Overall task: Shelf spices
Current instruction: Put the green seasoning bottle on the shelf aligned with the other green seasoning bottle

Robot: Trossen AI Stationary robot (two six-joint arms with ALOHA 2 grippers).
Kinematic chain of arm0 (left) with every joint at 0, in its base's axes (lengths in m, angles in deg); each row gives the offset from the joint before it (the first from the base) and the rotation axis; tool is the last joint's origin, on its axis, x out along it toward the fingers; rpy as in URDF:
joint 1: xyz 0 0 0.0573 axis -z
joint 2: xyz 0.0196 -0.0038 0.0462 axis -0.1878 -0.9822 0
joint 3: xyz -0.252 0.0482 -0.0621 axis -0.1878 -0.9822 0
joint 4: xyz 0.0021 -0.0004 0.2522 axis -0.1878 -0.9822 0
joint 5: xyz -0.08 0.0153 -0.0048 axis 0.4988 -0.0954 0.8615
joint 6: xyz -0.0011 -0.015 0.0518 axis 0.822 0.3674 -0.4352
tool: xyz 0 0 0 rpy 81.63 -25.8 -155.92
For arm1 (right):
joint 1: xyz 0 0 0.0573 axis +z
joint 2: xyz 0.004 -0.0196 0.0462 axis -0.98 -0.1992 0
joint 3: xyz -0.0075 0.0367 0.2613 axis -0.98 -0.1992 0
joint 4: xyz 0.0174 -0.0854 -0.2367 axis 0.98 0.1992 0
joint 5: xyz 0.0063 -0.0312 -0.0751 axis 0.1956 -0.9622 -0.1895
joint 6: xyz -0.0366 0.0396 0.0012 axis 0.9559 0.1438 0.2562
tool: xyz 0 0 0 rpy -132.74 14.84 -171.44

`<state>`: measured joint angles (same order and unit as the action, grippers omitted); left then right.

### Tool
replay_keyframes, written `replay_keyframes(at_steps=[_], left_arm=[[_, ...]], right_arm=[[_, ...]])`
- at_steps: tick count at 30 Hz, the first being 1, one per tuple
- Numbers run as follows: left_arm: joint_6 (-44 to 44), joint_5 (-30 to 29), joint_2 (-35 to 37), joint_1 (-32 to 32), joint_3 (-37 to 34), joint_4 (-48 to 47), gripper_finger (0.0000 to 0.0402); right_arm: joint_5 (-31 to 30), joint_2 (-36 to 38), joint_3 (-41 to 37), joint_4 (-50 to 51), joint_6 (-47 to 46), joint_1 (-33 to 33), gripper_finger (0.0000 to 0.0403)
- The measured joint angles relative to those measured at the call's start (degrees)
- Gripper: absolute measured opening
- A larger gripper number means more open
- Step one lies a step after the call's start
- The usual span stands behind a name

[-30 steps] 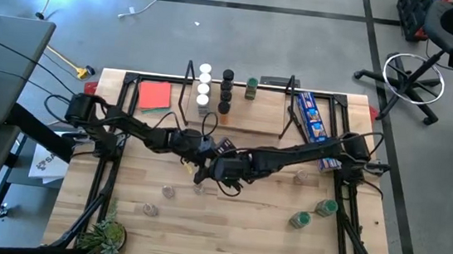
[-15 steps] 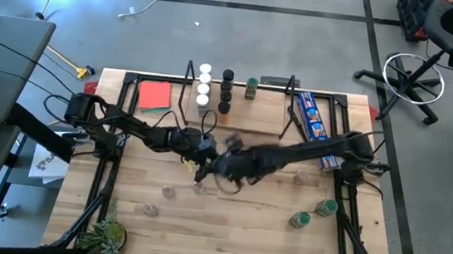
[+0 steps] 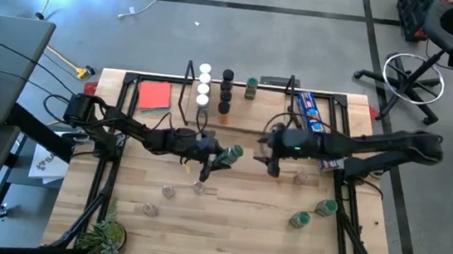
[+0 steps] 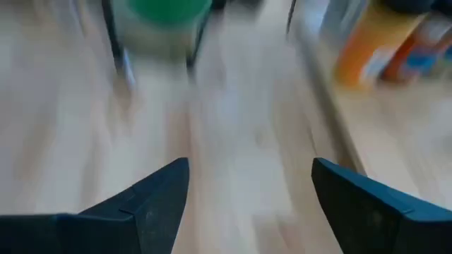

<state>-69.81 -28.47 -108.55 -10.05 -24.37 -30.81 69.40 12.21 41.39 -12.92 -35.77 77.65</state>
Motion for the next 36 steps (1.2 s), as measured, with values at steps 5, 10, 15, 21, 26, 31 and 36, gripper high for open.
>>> replay_keyframes(at_steps=[5, 10, 15, 21, 26, 31, 36], left_arm=[[-0.86, -1.21, 0.02, 0.16, 0.12, 9.71, 0.0189], [-0.86, -2.08, 0.0, 0.16, 0.23, 15.5, 0.0189], [-1.78, -2.64, 0.0, 0.26, 0.26, 17.29, 0.0189], [-2.91, -3.29, 0.0, 0.38, 0.29, 17.53, 0.0189], [-2.93, -3.28, 0.0, 0.4, 0.34, 17.6, 0.0189], [-2.96, -3.28, 0.0, 0.42, 0.33, 16.93, 0.0189], [-2.93, -3.39, 0.0, 0.49, 0.33, 16.35, 0.0189]], right_arm=[[0.13, 2.84, -13.48, -40.68, -9.35, 0.52, 0.0295], [0.09, 0.69, -14.98, -56.02, -8.56, 0.49, 0.0295], [2.57, -3.8, -8.56, -54.18, -7.2, 0.5, 0.0295], [4.02, -9.01, 0.23, -45.05, -5.87, 0.53, 0.0296], [6.8, -11.91, 7.93, -32.57, -5.52, 0.52, 0.0296], [6.79, -12.61, 15.15, -19.56, -2.74, 0.52, 0.0283], [6.03, -12.46, 22.95, -3.42, -2.08, 0.42, 0.0242]])
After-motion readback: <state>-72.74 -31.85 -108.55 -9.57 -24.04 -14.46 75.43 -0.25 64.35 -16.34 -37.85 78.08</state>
